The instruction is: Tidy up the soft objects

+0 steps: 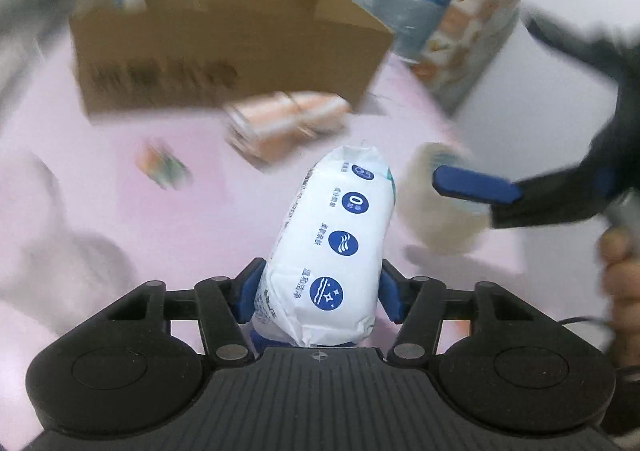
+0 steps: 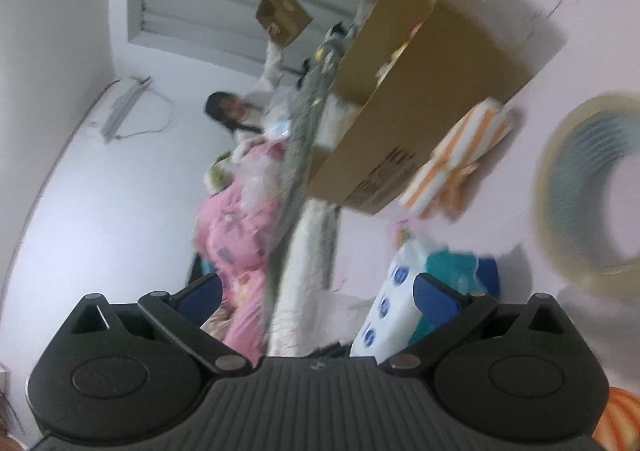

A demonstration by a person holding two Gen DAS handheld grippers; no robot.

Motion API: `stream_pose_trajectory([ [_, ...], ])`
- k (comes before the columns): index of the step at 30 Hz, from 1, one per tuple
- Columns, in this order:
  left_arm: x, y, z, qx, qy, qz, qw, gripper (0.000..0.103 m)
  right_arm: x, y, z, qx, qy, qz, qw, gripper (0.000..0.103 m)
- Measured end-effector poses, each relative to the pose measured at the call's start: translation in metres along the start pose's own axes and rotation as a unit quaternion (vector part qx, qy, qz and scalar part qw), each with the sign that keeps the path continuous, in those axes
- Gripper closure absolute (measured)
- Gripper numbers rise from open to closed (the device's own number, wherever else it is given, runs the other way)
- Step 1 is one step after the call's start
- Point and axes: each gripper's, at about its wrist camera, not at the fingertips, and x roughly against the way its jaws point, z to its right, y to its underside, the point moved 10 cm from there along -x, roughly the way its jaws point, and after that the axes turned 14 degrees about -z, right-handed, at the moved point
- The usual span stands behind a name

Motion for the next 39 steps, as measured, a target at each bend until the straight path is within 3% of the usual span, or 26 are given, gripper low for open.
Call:
stream_pose_trajectory([
  [3, -0.012, 0.006, 0.005, 0.048, 0.099, -0.034, 0.9933, 0.045, 0.021, 0.004, 0.003, 0.004, 0.035, 0.017, 0.999, 0.015],
  [6, -0.018, 0.005, 0.003, 0.082, 0.133, -0.039, 0.9870, 0.045, 0.036, 0.009, 0.009, -0.003, 0.055, 0.023, 0.998, 0.015],
  [11, -0.008, 0.001, -0.009, 0.100, 0.100, -0.017, 0.9898, 0.038, 0.054, 0.021, 0.022, -0.014, 0.093, 0.025, 0.995, 0.015],
  [15, 0.005, -0.003, -0.026, 0.099, 0.020, 0.014, 0.9948, 0.031, 0.073, 0.036, 0.033, -0.018, 0.129, 0.033, 0.991, 0.015],
  [17, 0.009, -0.002, -0.029, 0.097, 0.009, 0.019, 0.9951, 0.026, 0.079, 0.043, 0.037, -0.020, 0.146, 0.034, 0.988, 0.015],
  [24, 0.037, 0.008, -0.029, 0.080, -0.038, 0.047, 0.9950, 0.017, 0.056, 0.041, 0.017, 0.021, 0.165, 0.000, 0.986, 0.015],
  [26, 0.044, 0.018, -0.024, 0.074, -0.034, 0.042, 0.9958, 0.017, 0.040, 0.035, 0.002, 0.050, 0.170, -0.015, 0.984, 0.015],
  [31, 0.040, 0.036, -0.005, 0.062, 0.029, 0.009, 0.9976, 0.017, -0.006, 0.018, -0.020, 0.098, 0.185, -0.073, 0.975, 0.015],
  [39, 0.010, 0.024, 0.002, 0.047, 0.019, -0.006, 0.9987, 0.027, -0.064, -0.014, -0.016, 0.118, 0.236, -0.138, 0.955, 0.016],
])
